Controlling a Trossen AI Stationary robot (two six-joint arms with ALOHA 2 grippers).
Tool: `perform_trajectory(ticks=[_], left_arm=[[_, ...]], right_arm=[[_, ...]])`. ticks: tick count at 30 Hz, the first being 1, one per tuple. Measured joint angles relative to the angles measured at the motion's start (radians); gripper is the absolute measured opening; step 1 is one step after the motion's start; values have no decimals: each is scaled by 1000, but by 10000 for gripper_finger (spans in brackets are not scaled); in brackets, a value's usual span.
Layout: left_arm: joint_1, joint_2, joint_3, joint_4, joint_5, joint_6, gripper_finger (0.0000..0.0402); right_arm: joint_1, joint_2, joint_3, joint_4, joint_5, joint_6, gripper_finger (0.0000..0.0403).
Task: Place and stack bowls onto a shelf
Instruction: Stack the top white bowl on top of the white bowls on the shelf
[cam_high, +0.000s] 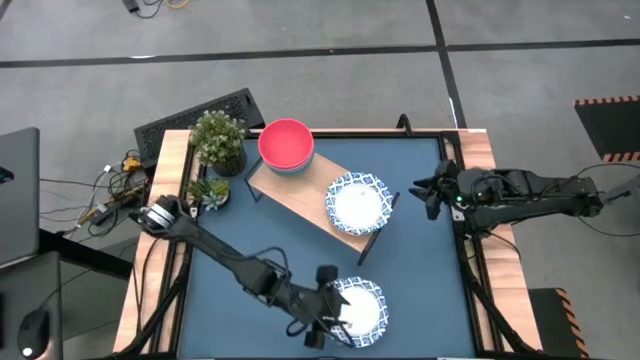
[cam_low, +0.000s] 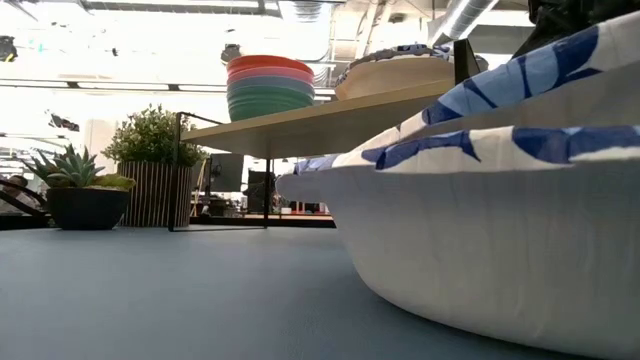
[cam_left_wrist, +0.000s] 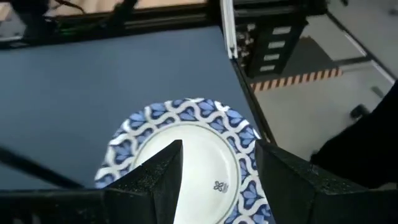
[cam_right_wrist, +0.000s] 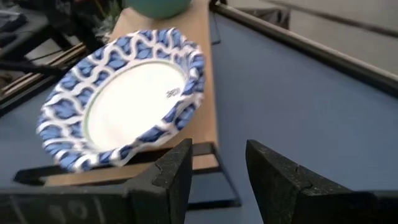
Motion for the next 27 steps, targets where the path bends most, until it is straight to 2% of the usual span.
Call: perform_trajectory(ticks=[6,12,17,22,27], left_arm=[[-11,164,199,-73,20,78,185],[-4,328,465,-259,68,48,185],[-11,434,624,-426,104,-34,185],[-15,461,682,-492,121,-149,185],[-33,462,684,-510,120,-159,185]], right_arm=[[0,9,0,-5,-34,-14,177],[0,8,0,-6,-36,-34,177],[0,8,0,-11,-38,-61,177],[0,8,0,-15,-38,-64,177],[0,8,0,-33,-39,-64,177]])
